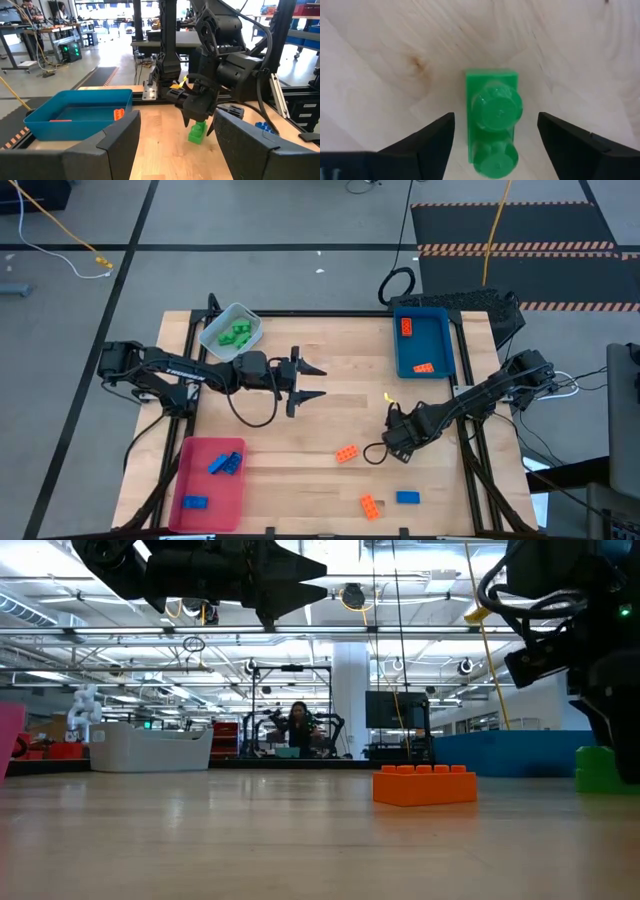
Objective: Sort & place blocks by color
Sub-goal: Put the green game piece into the gray bin
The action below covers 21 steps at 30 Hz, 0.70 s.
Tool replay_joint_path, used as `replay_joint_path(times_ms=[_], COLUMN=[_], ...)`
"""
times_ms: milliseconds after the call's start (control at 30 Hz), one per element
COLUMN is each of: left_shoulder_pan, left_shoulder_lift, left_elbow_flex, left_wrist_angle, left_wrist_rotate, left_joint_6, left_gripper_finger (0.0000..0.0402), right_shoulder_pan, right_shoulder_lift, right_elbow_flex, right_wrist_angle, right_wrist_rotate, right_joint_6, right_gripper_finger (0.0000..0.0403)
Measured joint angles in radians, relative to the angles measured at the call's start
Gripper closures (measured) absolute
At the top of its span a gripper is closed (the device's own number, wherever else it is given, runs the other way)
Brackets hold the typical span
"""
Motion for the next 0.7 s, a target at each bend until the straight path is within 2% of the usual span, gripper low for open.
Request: replay_joint_path(times_ms=[500,700], left_shoulder_pan=[0.000,0.000], left_shoulder_lift=[0.000,0.000], left_elbow_flex=[0.000,0.000], left_wrist_angle=[0.000,-0.001], left_wrist_rotate=[0.000,0.000], left_joint_6=[0.000,0.000], left_gripper_finger=[0.0151,0.0151], right_shoulder_pan=[0.000,0.000], right_shoulder_lift=[0.000,0.000], right_elbow_flex=[-0.049,-0.049], right_wrist_angle=[0.034,0.035], right_wrist_rotate=[-0.055,-0.057], right_joint_6=[0.024,0.024], right_gripper_finger=[0.0187,0.0195])
